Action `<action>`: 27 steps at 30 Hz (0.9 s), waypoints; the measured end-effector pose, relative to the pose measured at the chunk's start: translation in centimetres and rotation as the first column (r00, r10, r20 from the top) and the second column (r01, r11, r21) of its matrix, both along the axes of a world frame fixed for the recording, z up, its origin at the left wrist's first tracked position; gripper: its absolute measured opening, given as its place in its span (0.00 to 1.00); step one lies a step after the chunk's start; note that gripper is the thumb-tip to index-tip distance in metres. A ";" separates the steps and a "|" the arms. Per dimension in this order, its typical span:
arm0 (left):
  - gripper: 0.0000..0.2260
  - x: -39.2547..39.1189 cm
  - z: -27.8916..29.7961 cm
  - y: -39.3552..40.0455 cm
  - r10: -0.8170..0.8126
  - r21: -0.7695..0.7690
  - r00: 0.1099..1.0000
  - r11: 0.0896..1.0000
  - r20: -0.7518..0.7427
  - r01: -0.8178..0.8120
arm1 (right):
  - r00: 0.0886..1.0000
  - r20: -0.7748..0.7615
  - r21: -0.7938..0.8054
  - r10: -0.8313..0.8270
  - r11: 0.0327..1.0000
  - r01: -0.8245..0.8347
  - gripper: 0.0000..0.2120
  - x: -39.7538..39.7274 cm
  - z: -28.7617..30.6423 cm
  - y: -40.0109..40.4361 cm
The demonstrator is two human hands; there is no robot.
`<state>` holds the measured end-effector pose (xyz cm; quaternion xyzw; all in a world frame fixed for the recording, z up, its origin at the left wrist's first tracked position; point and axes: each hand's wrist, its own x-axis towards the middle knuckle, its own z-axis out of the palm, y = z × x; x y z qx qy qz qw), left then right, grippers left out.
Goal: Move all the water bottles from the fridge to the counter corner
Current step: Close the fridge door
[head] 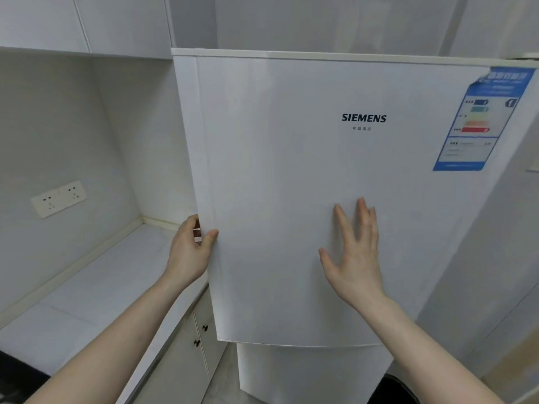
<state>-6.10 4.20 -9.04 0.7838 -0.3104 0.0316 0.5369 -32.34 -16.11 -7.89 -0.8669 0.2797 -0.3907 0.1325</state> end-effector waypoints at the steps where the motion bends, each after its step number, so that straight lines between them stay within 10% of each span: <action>1: 0.13 1.0 -0.1 -0.7 -0.011 0.001 1.000 1.000 -0.004 0.011 | 1.000 0.003 -0.014 -0.018 1.000 0.018 0.45 0.6 -0.2 -0.3; 15: 0.23 6.5 -1.7 -7.8 -0.084 -0.007 0.994 0.996 0.064 0.084 | 0.981 -0.074 -0.116 -0.181 0.978 0.172 0.49 5.8 -2.2 -3.3; 27: 0.38 7.6 -2.7 -9.0 -0.203 0.297 0.973 0.941 0.107 0.164 | 0.952 -0.164 -0.199 -0.260 0.953 0.226 0.56 8.4 -4.0 -4.8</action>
